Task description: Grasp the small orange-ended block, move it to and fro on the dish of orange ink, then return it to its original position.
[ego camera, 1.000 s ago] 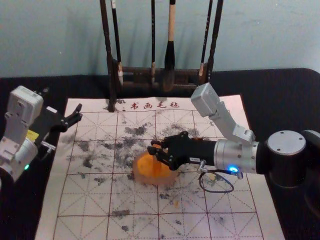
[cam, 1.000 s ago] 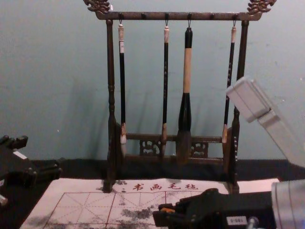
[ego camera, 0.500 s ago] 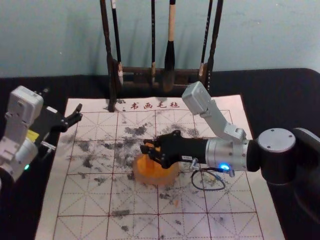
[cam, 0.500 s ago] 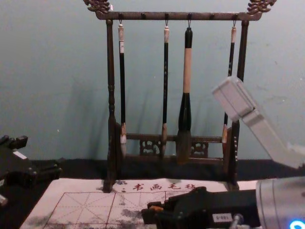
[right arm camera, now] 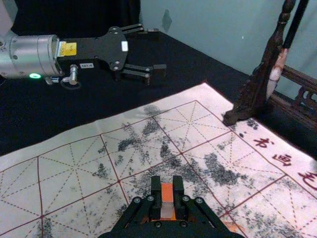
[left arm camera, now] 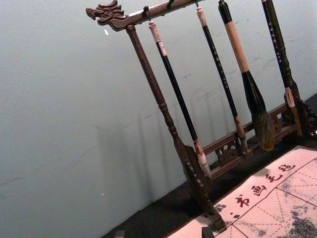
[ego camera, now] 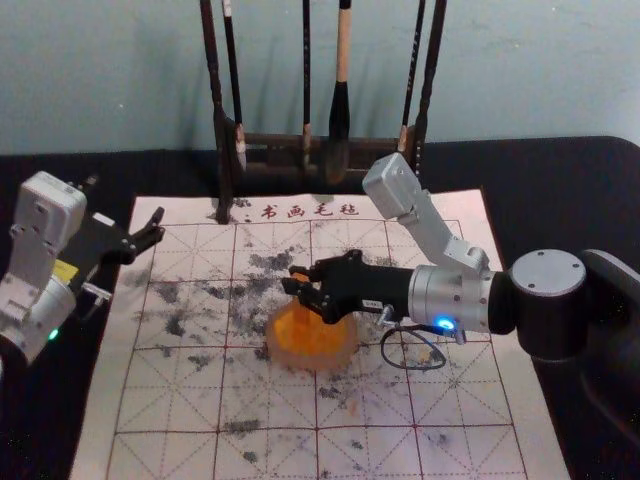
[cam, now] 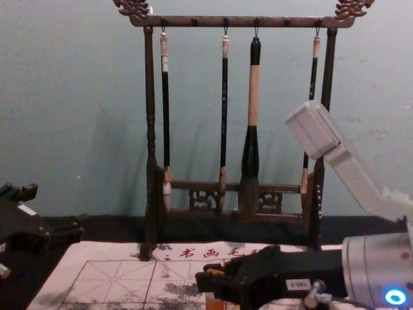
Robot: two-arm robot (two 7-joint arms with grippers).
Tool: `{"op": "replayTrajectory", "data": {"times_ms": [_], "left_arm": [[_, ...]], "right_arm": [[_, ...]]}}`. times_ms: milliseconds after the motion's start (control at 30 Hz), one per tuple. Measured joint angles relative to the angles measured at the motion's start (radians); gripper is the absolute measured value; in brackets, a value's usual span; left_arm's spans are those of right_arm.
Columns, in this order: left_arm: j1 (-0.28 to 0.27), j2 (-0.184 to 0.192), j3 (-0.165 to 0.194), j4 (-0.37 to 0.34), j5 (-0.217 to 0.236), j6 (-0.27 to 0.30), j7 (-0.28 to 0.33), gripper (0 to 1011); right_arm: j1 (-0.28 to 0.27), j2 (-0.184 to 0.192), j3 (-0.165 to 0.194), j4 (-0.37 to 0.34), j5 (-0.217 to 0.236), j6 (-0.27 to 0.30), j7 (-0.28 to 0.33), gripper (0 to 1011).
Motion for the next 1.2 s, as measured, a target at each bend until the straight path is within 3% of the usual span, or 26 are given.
{"op": "replayTrajectory", "data": {"times_ms": [867,1033,1200], "left_arm": [[0.0,0.0,0.0,0.0,0.0,0.0,0.0,1001],[0.0,0.0,0.0,0.0,0.0,0.0,0.0,1001],[0.0,0.0,0.0,0.0,0.0,0.0,0.0,1001]], "right_arm": [[-0.016,0.021,0.033,-0.025,0.0,0.001,-0.016,126],[-0.037,0.035,0.055,-0.079,0.013,0.009,-0.037,126],[-0.084,0.053,0.1,-0.167,0.033,0.023,-0.104,126]]}}
